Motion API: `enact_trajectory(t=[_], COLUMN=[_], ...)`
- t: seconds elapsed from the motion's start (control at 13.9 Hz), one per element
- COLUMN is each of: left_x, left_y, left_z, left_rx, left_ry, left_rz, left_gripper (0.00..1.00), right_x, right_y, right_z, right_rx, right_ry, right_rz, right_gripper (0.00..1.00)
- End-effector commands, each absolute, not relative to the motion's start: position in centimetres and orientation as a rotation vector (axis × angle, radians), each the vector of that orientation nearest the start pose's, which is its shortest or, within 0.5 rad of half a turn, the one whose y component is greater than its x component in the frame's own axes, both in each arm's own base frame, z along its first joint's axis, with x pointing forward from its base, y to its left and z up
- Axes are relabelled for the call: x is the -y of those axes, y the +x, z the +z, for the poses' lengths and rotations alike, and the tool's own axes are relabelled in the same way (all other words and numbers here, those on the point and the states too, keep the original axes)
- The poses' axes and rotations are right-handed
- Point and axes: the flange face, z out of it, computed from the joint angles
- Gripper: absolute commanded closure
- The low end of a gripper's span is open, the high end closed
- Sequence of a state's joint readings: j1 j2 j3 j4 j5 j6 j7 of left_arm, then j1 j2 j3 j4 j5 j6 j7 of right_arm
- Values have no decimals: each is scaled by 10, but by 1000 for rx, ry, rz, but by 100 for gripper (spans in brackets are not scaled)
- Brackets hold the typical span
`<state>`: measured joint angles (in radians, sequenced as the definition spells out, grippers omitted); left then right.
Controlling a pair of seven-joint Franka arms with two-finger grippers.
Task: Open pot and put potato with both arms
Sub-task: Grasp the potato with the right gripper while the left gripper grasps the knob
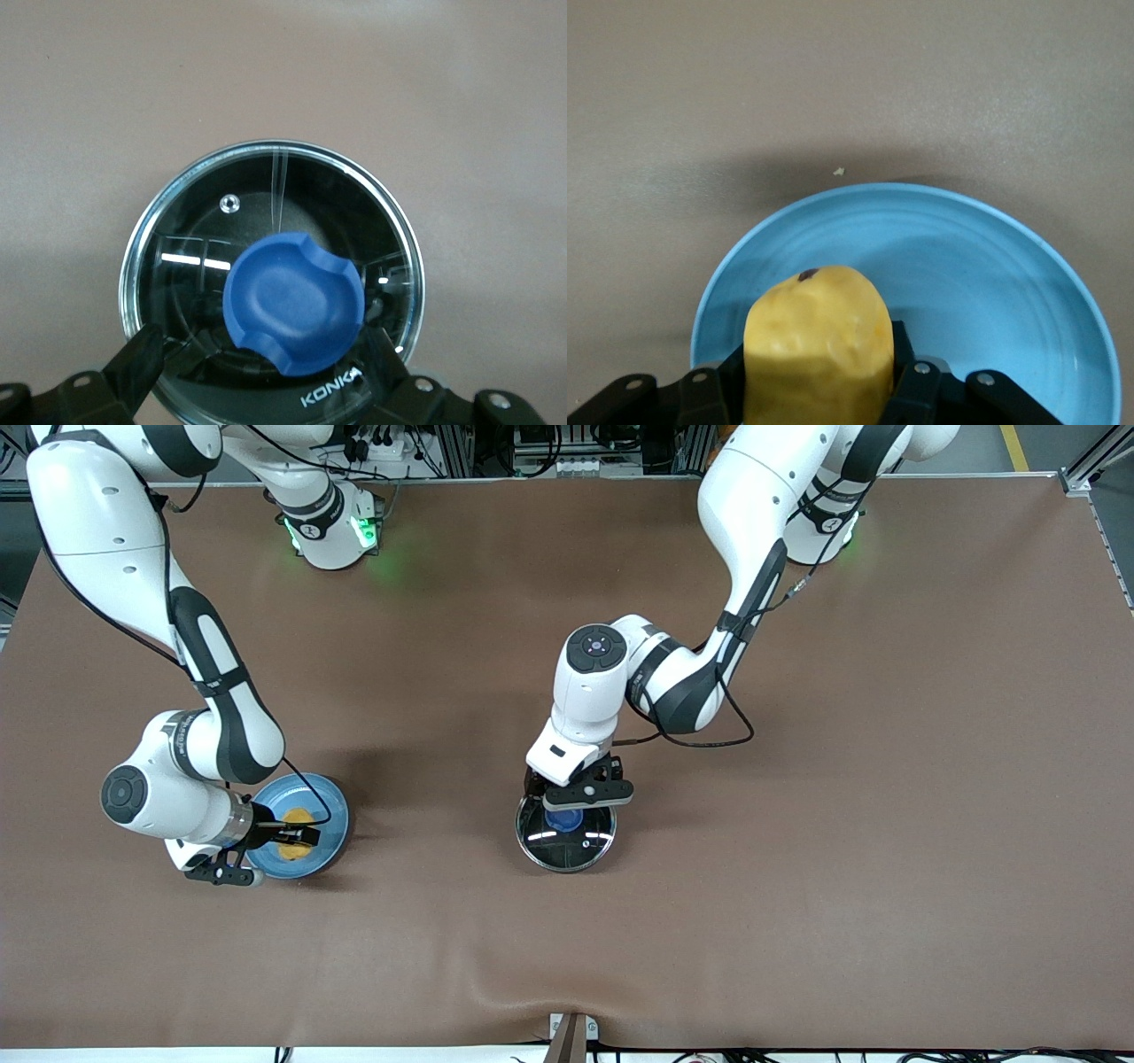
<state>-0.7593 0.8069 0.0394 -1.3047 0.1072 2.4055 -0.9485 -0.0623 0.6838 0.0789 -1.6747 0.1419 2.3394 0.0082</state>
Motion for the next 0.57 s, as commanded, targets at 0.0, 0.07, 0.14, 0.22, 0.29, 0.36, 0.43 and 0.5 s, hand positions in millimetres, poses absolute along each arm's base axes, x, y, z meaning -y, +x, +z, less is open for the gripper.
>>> enact_trajectory(t=[0.0, 0.07, 0.14, 0.22, 0.29, 0.36, 0.43, 0.5], left_x=[516, 516, 516, 516, 517, 519, 519, 519], left_y=[585, 586, 586, 587, 587, 587, 587, 587], left_z=[280, 276, 275, 276, 278, 278, 279, 282], left_rx=[241, 240, 239, 239, 237, 234, 236, 239], left_ry=[-3229, -3232, -3234, -3237, -3246, -3254, -3258, -3262], left_rz=[-541, -549, -552, -558, -576, -588, -595, -602], left_gripper=[0, 0, 0, 0, 0, 0, 0, 0], right_x=[-13, -14, -15, -14, -13, -14, -15, -17], right_y=[682, 685, 686, 687, 687, 687, 690, 691], right_z=[233, 249, 257, 266, 274, 278, 285, 297], right_rx=[-118, -112, -112, -111, -106, -94, -90, -87], right_ry=[-2977, -2973, -2965, -2963, -2963, -2964, -2964, -2967], right_rz=[53, 81, 106, 117, 114, 102, 84, 58], right_gripper=[100, 100, 100, 100, 100, 100, 100, 100])
